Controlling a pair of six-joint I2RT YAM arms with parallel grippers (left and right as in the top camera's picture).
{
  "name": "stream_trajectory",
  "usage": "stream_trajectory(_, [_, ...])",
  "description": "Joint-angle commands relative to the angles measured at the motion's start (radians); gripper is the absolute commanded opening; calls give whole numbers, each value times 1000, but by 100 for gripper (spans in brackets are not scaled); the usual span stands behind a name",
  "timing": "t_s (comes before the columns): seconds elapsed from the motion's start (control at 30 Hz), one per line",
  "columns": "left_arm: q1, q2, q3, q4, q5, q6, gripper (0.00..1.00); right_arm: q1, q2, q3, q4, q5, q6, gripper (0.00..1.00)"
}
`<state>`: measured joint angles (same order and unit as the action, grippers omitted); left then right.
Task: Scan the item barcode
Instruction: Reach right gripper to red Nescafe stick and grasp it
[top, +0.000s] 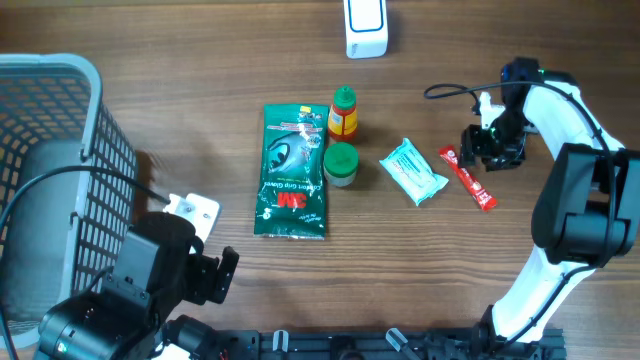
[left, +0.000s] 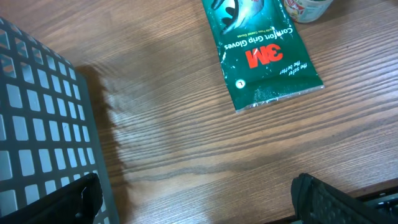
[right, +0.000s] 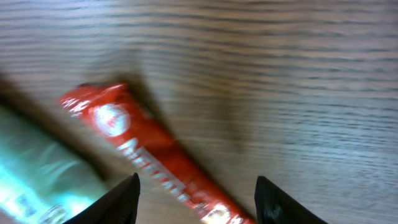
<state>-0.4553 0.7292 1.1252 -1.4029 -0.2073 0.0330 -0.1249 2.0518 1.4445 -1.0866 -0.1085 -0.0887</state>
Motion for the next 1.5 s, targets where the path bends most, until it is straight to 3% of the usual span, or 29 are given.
stream_trajectory(0.0, [4,-3,3,3,9,8,100,5,6,-71,50,81,48,59])
stream_trajectory(0.27, [4,-3,3,3,9,8,100,43,3,-114,61,-80,71,57])
stream_trajectory(0.33, [4,-3,3,3,9,8,100,43,-2,-91,76,-68,191,56])
stream_trajectory(0.4, [4,-3,3,3,9,8,100,42,-3,-66,124,32,470,57])
stream_trajectory(0.53, [4,-3,3,3,9,8,100,40,-3,-3,137,151,693,61])
stream_trajectory(0.6, [4,-3,3,3,9,8,100,41,-6,93,65,157,669,63])
stream_trajectory(0.73, [4,-3,3,3,9,8,100,69,-72,240,-37,134,454,72])
stream_trajectory(1.0, [4,-3,3,3,9,8,100,199,-71,7,91,278,290,68])
stream_trajectory(1.07, [4,-3,3,3,9,8,100,199,-71,-50,133,321,290,62])
stream_trajectory(1.17, [4,-3,3,3,9,8,100,200,-69,-76,146,344,276,45])
stream_trajectory(1.27, [4,-3,3,3,9,8,100,201,-67,-122,210,344,271,40])
stream_trajectory(1.4, [4,-3,3,3,9,8,100,201,-61,-217,291,345,270,41])
stream_trajectory(1.47, [4,-3,3,3,9,8,100,201,-61,-262,350,349,221,32])
